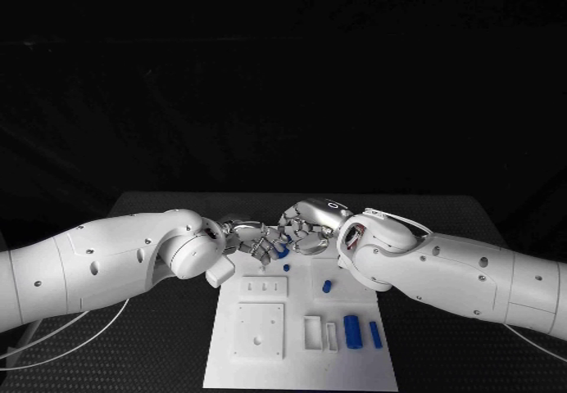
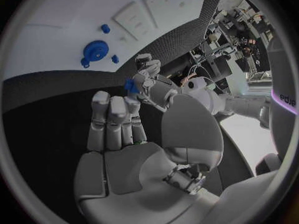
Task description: Assemble the parts on the task board
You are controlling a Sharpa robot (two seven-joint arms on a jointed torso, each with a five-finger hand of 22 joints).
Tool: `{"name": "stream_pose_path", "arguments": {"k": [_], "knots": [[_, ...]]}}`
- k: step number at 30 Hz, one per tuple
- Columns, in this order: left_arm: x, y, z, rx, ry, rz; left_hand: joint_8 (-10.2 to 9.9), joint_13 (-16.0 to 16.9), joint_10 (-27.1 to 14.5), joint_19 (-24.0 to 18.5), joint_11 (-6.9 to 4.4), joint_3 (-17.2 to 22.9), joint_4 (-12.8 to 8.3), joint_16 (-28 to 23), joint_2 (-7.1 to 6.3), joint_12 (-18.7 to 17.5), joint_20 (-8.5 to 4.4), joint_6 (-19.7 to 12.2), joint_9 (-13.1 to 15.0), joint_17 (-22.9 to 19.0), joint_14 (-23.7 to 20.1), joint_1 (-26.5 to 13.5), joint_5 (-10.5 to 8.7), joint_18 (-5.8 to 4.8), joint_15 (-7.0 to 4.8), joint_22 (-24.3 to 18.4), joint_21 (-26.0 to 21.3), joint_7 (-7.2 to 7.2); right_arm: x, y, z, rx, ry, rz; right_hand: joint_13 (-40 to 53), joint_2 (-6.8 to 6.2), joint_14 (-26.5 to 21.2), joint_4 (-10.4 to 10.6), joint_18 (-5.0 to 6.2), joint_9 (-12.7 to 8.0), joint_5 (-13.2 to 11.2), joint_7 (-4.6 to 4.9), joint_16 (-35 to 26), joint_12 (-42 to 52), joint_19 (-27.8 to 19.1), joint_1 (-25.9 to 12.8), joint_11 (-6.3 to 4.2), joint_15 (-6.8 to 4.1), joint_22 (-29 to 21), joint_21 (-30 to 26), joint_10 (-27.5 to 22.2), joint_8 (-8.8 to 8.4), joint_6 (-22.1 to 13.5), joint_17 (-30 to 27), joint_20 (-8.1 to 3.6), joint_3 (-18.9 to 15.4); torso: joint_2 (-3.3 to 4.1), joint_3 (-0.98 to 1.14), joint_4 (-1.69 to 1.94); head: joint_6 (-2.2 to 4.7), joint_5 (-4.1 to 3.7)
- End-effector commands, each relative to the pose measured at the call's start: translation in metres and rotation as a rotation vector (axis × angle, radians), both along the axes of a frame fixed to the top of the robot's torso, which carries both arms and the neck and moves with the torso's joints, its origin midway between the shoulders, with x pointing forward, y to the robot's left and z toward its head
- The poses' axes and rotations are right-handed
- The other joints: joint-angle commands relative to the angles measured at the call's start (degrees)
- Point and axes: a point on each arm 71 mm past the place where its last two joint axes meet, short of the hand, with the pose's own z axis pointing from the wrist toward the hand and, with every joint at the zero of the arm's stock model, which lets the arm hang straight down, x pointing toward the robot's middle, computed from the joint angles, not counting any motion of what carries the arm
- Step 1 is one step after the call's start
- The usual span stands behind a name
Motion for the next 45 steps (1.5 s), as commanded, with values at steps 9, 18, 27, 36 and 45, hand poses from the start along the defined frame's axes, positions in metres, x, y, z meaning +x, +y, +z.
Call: {"name": "stream_pose_path", "arguments": {"k": [9,18,27,36,45], "knots": [[-0.0002,-0.0016,0.0005,-0.005,0.002,0.0,-1.2,-0.7,-0.4,-0.4,0.02,0.3,0.7,0.4,0.8,0.3,-0.23,0.3,0.3,-0.8,-0.3,-4.9,-1.12,-0.43,-0.01,1.1,0.6,0.08,-0.0016,0.0016,-0.0005,-0.004,0.008,0.011,-0.1,0.31,0.1,0.0,0.89,0.8,0.3,2.32,0.3,0.0,0.3,-0.1,0.13,-0.35,0.3,0.3,0.3,0.23,6.5,-0.1,-0.08,0.4,-0.02,-0.02,-0.02,-0.04,0.0],[-0.0002,-0.0022,0.0005,-0.003,-0.001,-0.003,-1.4,-0.9,-0.4,-0.5,0.01,0.9,0.5,0.5,1.27,0.4,-0.33,0.4,0.4,-1.0,-0.4,-5.1,-1.78,-0.43,-0.04,1.1,0.7,0.06,-0.002,0.0026,-0.0007,-0.001,0.014,0.013,-0.1,0.32,0.1,0.0,0.89,0.8,0.4,2.32,0.3,0.0,0.3,-0.2,0.13,-0.36,0.3,0.3,0.4,0.2,6.5,-0.1,-0.09,0.4,0.0,-0.01,0.01,-0.06,-0.01],[-0.0001,-0.0023,0.0009,-0.005,-0.006,-0.002,-1.7,-1.2,-0.2,-0.6,-0.1,2.9,-2.2,1.0,4.44,0.6,-0.31,0.8,0.8,-1.4,-0.3,-2.0,-5.02,-0.43,-0.1,1.1,1.2,-0.03,-0.0017,0.0024,-0.0014,-0.005,0.022,0.016,-0.1,0.33,0.1,0.0,0.89,0.8,0.5,2.32,0.3,0.0,0.3,-0.2,0.13,-0.37,0.3,0.3,0.4,0.17,6.5,-0.1,-0.09,0.4,0.02,0.0,-0.02,-0.24,0.01],[0.0007,-0.0008,0.0016,-0.007,-0.018,0.009,-1.6,-1.7,0.9,-0.9,-0.48,3.9,-3.9,1.4,8.42,0.4,-0.03,2.0,1.2,-1.8,0.2,0.5,-6.14,-0.43,-0.25,1.1,1.4,-0.42,-0.0017,0.0025,-0.0033,-0.021,0.042,0.021,-0.1,0.34,0.1,0.0,0.89,0.8,0.6,2.33,0.3,0.0,0.3,-0.3,0.14,-0.37,0.3,0.3,0.4,0.12,6.4,-0.1,-0.08,0.5,0.01,0.0,-0.02,-0.32,-0.02],[0.0021,0.0007,0.0026,-0.011,-0.036,0.024,-2.0,-2.2,1.9,-0.9,-0.62,3.7,-4.8,1.6,10.04,-0.5,0.06,2.6,1.3,-2.2,0.3,0.5,-8.25,-0.43,-0.35,1.0,1.6,-0.57,-0.0016,0.0027,-0.0038,-0.013,0.057,0.023,-0.3,0.24,-0.2,0.1,0.89,1.0,1.1,2.45,0.0,-0.4,0.1,-0.6,0.25,-0.34,0.2,0.1,0.1,-0.28,6.2,-0.3,-0.01,0.5,0.01,-0.01,-0.05,-0.35,-0.11]]}}
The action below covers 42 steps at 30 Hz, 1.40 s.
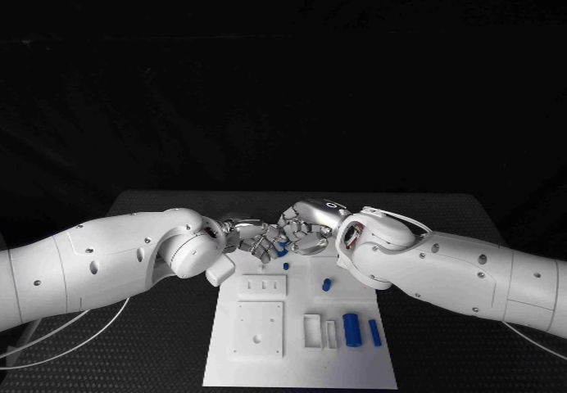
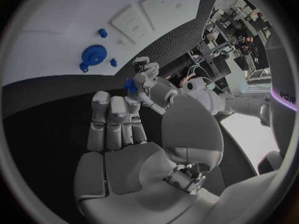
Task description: Assemble the parts on the task board
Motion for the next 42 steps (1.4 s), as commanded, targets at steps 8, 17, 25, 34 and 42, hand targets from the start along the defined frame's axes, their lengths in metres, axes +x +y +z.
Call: {"name": "stream_pose_path", "arguments": {"k": [8,17,25,34,42], "knots": [[0.003,0.002,0.003,-0.012,-0.04,0.031,0.1,-0.2,0.6,-0.7,-0.07,-0.1,-0.9,0.3,1.32,-0.5,0.13,0.7,0.1,-0.2,0.1,-0.2,-0.24,-0.42,-0.16,1.1,0.3,-0.04,0.001,0.0,-0.002,0.032,0.042,0.003,-0.3,0.35,-0.6,0.1,0.49,1.2,1.6,2.61,-0.4,-0.7,-0.2,-0.7,0.4,-0.3,0.1,-0.2,-0.3,-0.41,5.8,-0.3,0.11,0.1,-0.01,0.02,0.02,-0.14,0.05],[0.004,0.003,0.003,0.002,-0.038,0.03,0.0,-0.3,3.1,-0.9,-0.71,7.8,-3.0,1.2,-0.11,-1.0,0.18,3.1,0.7,-0.7,0.5,-3.1,-0.14,-0.42,-0.46,1.2,0.9,-0.9,0.005,-0.007,-0.002,0.064,0.045,-0.021,-2.1,-2.58,-5.3,-1.6,0.39,-0.3,4.9,6.1,-4.0,-3.9,-4.6,-4.4,3.69,2.58,-0.8,-3.4,-5.9,-5.78,-3.9,-2.0,2.16,-10.7,-0.01,0.03,-0.01,-0.11,0.17],[0.004,0.008,-0.001,0.078,-0.027,-0.003,0.2,-0.2,4.0,-0.8,-0.97,8.5,-3.5,1.9,-0.14,-0.9,-0.02,3.8,1.1,-0.6,0.7,-3.9,1.4,-0.42,-0.73,1.3,1.5,-1.06,0.01,-0.025,0.0,0.094,0.026,-0.063,-3.5,-3.56,-8.1,-2.3,0.31,-2.1,8.0,7.91,-5.6,-4.6,-7.3,-2.8,5.47,4.32,-1.2,-5.5,-8.8,-8.47,-8.0,-3.2,3.99,-13.4,-0.01,0.07,0.09,-0.19,0.36],[0.009,0.015,-0.005,0.192,-0.032,-0.048,0.0,-0.3,4.0,-1.8,-0.93,9.0,-3.4,1.7,-0.27,-1.4,0.3,3.7,1.4,-0.9,0.4,-3.9,0.21,-0.42,-0.71,1.3,1.7,-1.08,0.026,-0.068,-0.003,0.13,0.034,-0.172,-4.6,-3.99,-8.9,-1.6,0.49,-2.8,10.9,8.16,-5.8,-4.2,-8.0,-2.5,5.73,4.6,-1.2,-6.2,-9.7,-8.73,-8.1,-4.0,4.97,-14.6,-0.05,0.1,-0.01,-0.39,0.92],[0.022,0.022,-0.005,0.423,-0.134,-0.068,0.4,0.0,5.8,-1.3,-1.4,9.1,-3.7,2.7,-0.8,-1.4,-0.29,4.9,2.3,-1.0,1.8,-4.0,4.13,-0.42,-1.37,1.4,3.4,-1.54,0.042,-0.102,0.001,0.189,0.045,-0.274,-5.2,-3.7,-8.9,-0.8,0.49,-3.1,12.7,8.05,-5.5,-3.8,-7.9,-2.6,5.63,4.51,-1.1,-6.2,-9.7,-8.49,-7.6,-4.3,5.15,-15.1,-0.2,0.14,-0.09,-0.83,1.51]]}}
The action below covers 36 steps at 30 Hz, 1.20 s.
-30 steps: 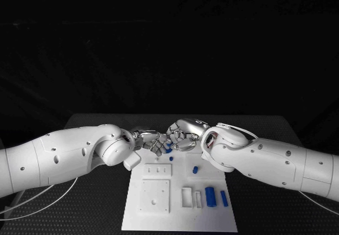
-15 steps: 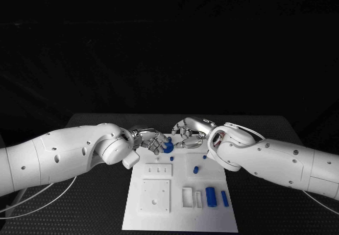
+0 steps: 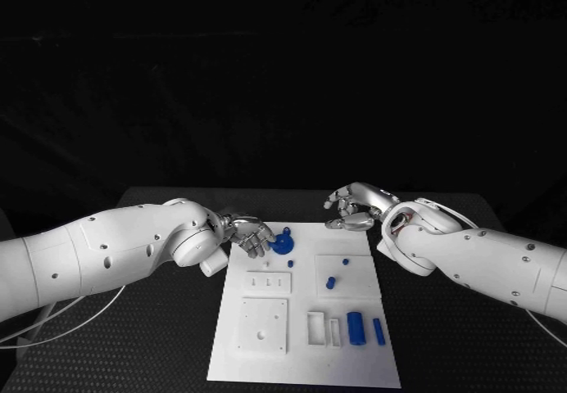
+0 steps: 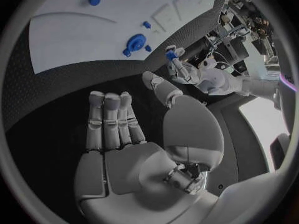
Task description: Assemble the parts on the task board
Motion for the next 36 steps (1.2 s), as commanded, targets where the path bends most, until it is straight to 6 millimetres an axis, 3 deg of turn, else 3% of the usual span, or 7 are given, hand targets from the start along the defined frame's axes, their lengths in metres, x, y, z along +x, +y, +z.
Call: {"name": "stream_pose_path", "arguments": {"k": [1,5,10,16,26,31,36], "knots": [[0.005,0.001,0.001,0.216,-0.071,-0.063,0.6,0.2,2.2,0.5,-1.49,1.4,-1.4,0.5,-0.03,-0.2,-0.78,2.0,0.5,-0.1,0.8,0.1,1.9,-0.43,-0.19,1.3,0.8,-1.51,0.005,-0.011,0.005,0.081,0.005,-0.04,-0.1,0.15,-0.3,0.2,0.99,-0.1,0.4,0.1,0.1,0.2,0.0,0.3,-0.01,-0.09,0.1,-0.3,-0.3,0.11,0.3,-0.1,0.15,-0.5,-0.13,0.04,-0.11,-0.36,0.35],[0.007,-0.005,-0.001,0.313,-0.073,-0.121,0.8,0.3,2.7,0.8,-1.67,1.6,-1.4,0.7,-0.25,-0.1,-1.1,2.4,0.8,-0.2,1.2,0.0,2.59,-0.43,-0.43,1.3,1.4,-1.72,0.012,-0.02,0.012,0.116,0.008,-0.075,-0.4,0.17,-0.4,0.4,0.99,-0.2,1.1,0.05,0.1,0.4,-0.1,0.3,-0.06,-0.13,0.1,-0.3,-0.3,0.19,0.5,-0.2,0.16,-0.6,-0.12,0.03,0.01,-0.64,0.26],[0.005,-0.017,-0.004,0.406,-0.068,-0.211,0.9,0.4,3.1,1.0,-1.77,1.9,-1.4,0.8,-0.34,-0.1,-1.31,2.7,1.1,-0.3,1.4,-0.1,2.94,-0.43,-0.56,1.2,1.6,-1.84,0.021,-0.028,0.02,0.129,-0.001,-0.123,-0.7,0.12,-0.4,0.6,0.99,-0.3,1.8,0.03,0.2,0.5,-0.1,0.2,-0.09,-0.16,0.2,-0.4,-0.4,0.22,0.5,-0.4,0.19,-0.9,-0.34,0.15,-0.19,-1.17,0.38],[0.001,-0.026,-0.013,0.473,-0.065,-0.261,0.9,0.4,3.1,1.0,-1.79,2.0,-1.4,0.8,-0.37,-0.2,-1.42,2.7,1.1,-0.4,1.5,-0.1,3.06,-0.43,-0.61,1.2,1.8,-1.87,0.03,-0.037,0.019,0.217,0.045,-0.173,-1.2,0.22,-1.1,0.7,0.99,-0.6,2.4,0.07,-0.2,0.4,-0.8,0.0,-0.02,-0.07,0.2,-0.9,-0.9,0.23,0.6,-0.9,0.39,-1.1,-0.58,0.24,-0.17,-1.91,0.56],[-0.001,-0.036,-0.016,0.491,-0.047,-0.293,0.9,0.4,3.4,1.0,-1.82,2.1,-1.4,0.8,-0.4,-0.2,-1.59,2.9,1.3,-0.5,1.6,-0.2,3.21,-0.43,-0.66,1.2,1.9,-1.92,0.036,-0.037,0.02,0.269,0.068,-0.186,-4.0,0.69,-3.8,0.4,0.8,-1.2,2.8,0.54,-2.8,-1.1,-4.1,-0.1,0.51,0.63,0.1,-3.2,-2.9,0.12,0.1,-3.7,1.88,-1.3,-0.98,0.55,-0.05,-3.31,0.65],[-0.002,-0.04,-0.016,0.493,-0.043,-0.304,0.9,0.4,3.5,1.0,-1.86,2.2,-1.4,0.9,-0.4,-0.2,-1.67,2.9,1.4,-0.5,1.7,-0.2,3.27,-0.43,-0.69,1.2,1.9,-1.96,0.036,-0.034,0.02,0.284,0.073,-0.18,-5.0,0.83,-4.4,0.5,0.83,-1.4,3.0,0.63,-3.3,-1.4,-4.7,-0.3,0.63,0.78,0.2,-3.8,-3.3,0.18,0.0,-4.6,2.29,-1.5,-0.92,0.49,-0.07,-3.61,0.66],[-0.003,-0.041,-0.017,0.497,-0.036,-0.314,0.9,0.5,3.5,1.0,-1.87,2.3,-1.4,0.9,-0.34,-0.2,-1.68,2.9,1.4,-0.5,1.7,-0.3,3.25,-0.43,-0.7,1.2,1.9,-1.96,0.038,-0.032,0.021,0.305,0.082,-0.18,-10.4,0.94,-6.4,0.7,0.18,-1.5,3.0,0.95,-7.5,-5.0,-8.7,-0.9,0.98,1.57,-1.4,-8.7,-4.4,0.56,-0.3,-10.0,3.97,-0.9,-0.89,0.49,-0.14,-3.8,0.71]]}}
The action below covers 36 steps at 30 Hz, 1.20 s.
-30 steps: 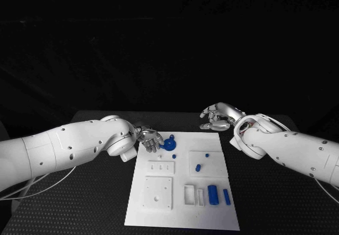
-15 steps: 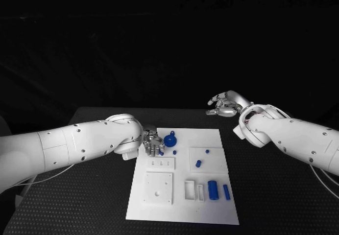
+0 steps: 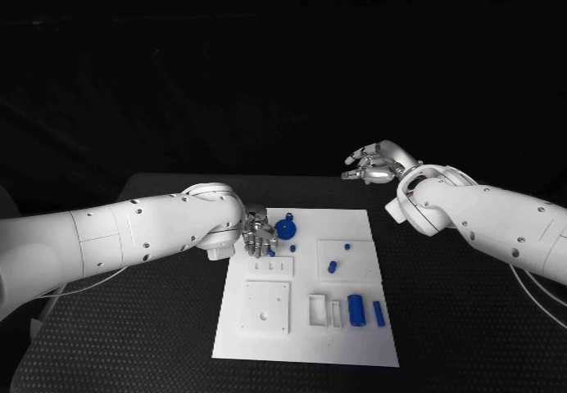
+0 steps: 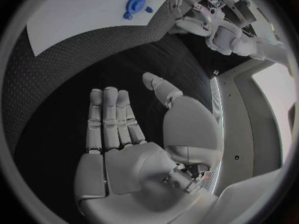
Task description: Assemble the parts on the task board
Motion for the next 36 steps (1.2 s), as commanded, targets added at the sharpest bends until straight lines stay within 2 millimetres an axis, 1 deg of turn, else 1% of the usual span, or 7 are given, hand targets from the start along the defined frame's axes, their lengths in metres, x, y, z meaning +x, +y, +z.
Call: {"name": "stream_pose_path", "arguments": {"k": [1,9,15,22,32,33,36], "knots": [[-0.0023,-0.0027,-0.0009,0.023,0.023,-0.025,0.3,0.1,2.6,-0.1,-1.98,1.8,-1.6,0.2,0.27,-0.2,-0.66,2.3,0.1,-0.1,0.4,0.3,0.14,-0.44,0.14,1.2,0.2,-2.15,0.001,0.0011,0.0005,0.044,0.012,0.009,-3.0,0.36,-1.0,0.1,-0.55,-0.1,0.2,0.43,-1.8,-1.9,-1.5,-0.4,0.15,0.36,-0.6,-2.0,-0.7,0.36,-0.1,-2.7,0.58,0.2,0.01,0.0,-0.06,-0.32,0.07],[-0.0014,-0.0024,-0.0016,0.024,0.026,-0.017,0.3,0.1,2.6,-0.1,-1.98,1.9,-1.6,0.2,0.36,-0.3,-0.68,2.3,0.1,-0.1,0.4,0.3,0.08,-0.44,0.14,1.2,0.2,-2.14,0.0023,0.002,-0.0005,0.088,0.045,0.011,-14.8,0.96,-3.7,-0.2,-0.99,-0.4,0.2,1.06,-7.7,-8.3,-4.9,-0.4,0.99,2.78,-3.1,-9.7,-2.0,1.29,-0.8,-11.7,2.54,0.1,0.08,-0.04,-0.07,-0.61,0.07],[-0.0009,-0.0038,-0.0025,0.022,0.028,-0.015,0.2,0.1,2.5,-0.1,-1.96,2.0,-1.6,0.2,0.4,-0.3,-0.71,2.2,0.2,-0.2,0.4,0.2,-0.01,-0.44,0.15,1.2,0.3,-2.12,0.0035,0.0029,-0.0015,0.133,0.075,0.011,-27.9,1.96,-6.6,-1.3,-1.9,-1.3,-2.1,1.38,-18.6,-18.7,-10.3,0.2,2.95,6.65,-6.8,-17.5,-1.9,2.01,-0.9,-19.4,4.72,1.1,0.07,-0.09,0.0,-0.7,0.07],[-0.0005,-0.0036,-0.005,0.028,0.032,-0.008,0.2,0.1,2.6,0.4,-1.98,2.1,-1.6,0.3,0.48,-0.3,-0.95,2.2,0.3,-0.3,0.4,0.1,-0.23,-0.44,0.13,1.3,0.8,-2.1,0.0034,0.0053,-0.0014,0.139,0.079,0.018,-31.3,2.16,-6.1,-1.3,-1.63,-1.8,-2.4,1.37,-20.6,-20.3,-10.5,0.5,2.99,6.87,-7.1,-18.4,-0.7,2.22,-0.8,-20.4,5.19,0.6,0.05,-0.06,-0.06,-0.96,0.11],[-0.0001,-0.0011,-0.0069,0.033,0.034,-0.001,0.5,1.1,3.6,8.4,-2.81,1.5,-1.6,3.5,0.45,0.9,-4.62,2.4,2.1,-0.5,3.3,0.6,-0.76,1.16,-1.99,1.6,9.5,-2.33,0.0034,0.0062,-0.0017,0.14,0.085,0.024,-31.8,2.21,-6.0,-1.3,-1.58,-1.9,-2.4,1.38,-20.9,-20.4,-10.5,0.5,3.01,6.9,-7.1,-18.6,-0.5,2.24,-0.8,-20.5,5.27,0.5,0.03,-0.01,-0.07,-1.28,0.19],[-0.0003,-0.0011,-0.0069,0.033,0.035,-0.001,0.3,1.7,4.3,14.5,-3.26,0.4,-1.1,10.0,0.38,2.0,-6.57,2.0,2.4,2.7,9.4,1.8,-1.56,2.74,-4.55,1.5,15.0,-2.21,0.0034,0.0062,-0.0018,0.139,0.086,0.024,-32.2,2.23,-6.1,-1.3,-1.61,-2.0,-2.2,1.39,-21.2,-20.5,-10.7,0.6,3.04,6.99,-7.2,-18.8,-0.5,2.24,-0.9,-20.6,5.34,0.5,0.02,-0.01,-0.07,-1.29,0.2],[-0.0005,-0.0018,-0.0072,0.035,0.04,-0.008,-0.1,5.3,5.5,19.3,-4.81,0.7,-1.6,18.6,0.38,6.8,-9.31,1.8,3.1,7.3,10.9,2.3,-1.44,4.34,-9.12,1.6,23.4,-2.31,0.0033,0.006,-0.0019,0.139,0.087,0.024,-32.6,2.27,-6.1,-1.3,-1.6,-2.1,-1.9,1.41,-21.4,-20.6,-10.8,0.7,3.06,7.04,-7.2,-18.9,-0.4,2.24,-0.9,-20.7,5.41,0.4,0.03,-0.05,-0.06,-1.34,0.17]]}}
